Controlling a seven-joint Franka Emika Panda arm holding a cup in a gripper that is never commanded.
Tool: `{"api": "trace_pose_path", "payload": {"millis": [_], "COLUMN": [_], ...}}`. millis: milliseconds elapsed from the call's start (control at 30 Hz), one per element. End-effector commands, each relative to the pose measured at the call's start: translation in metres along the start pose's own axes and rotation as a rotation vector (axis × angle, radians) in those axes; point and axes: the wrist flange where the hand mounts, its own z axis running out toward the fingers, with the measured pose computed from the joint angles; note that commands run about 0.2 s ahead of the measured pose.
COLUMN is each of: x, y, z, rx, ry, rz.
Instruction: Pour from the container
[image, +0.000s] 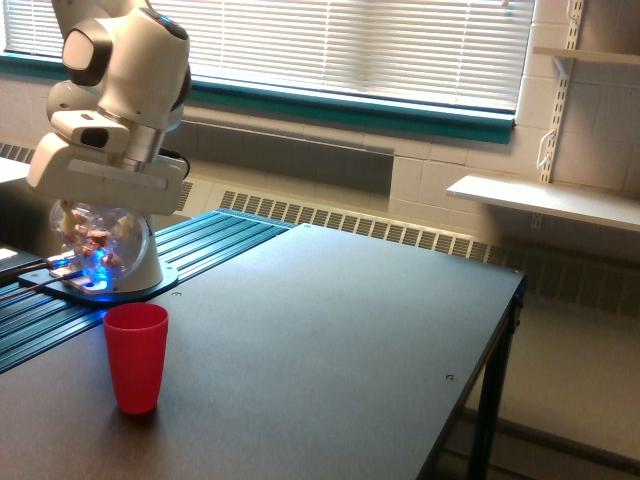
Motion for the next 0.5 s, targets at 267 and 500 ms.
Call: {"api": "trace_pose_path", "payload": {"millis": [267,500], "x": [0.003,0.006], "y": [-0.016,-0.022], "z": [-0.014,-0.019], "rx": [-0.017,-0.016], "ry": [-0.052,-0.085], "rz": [0.033,0.044]}}
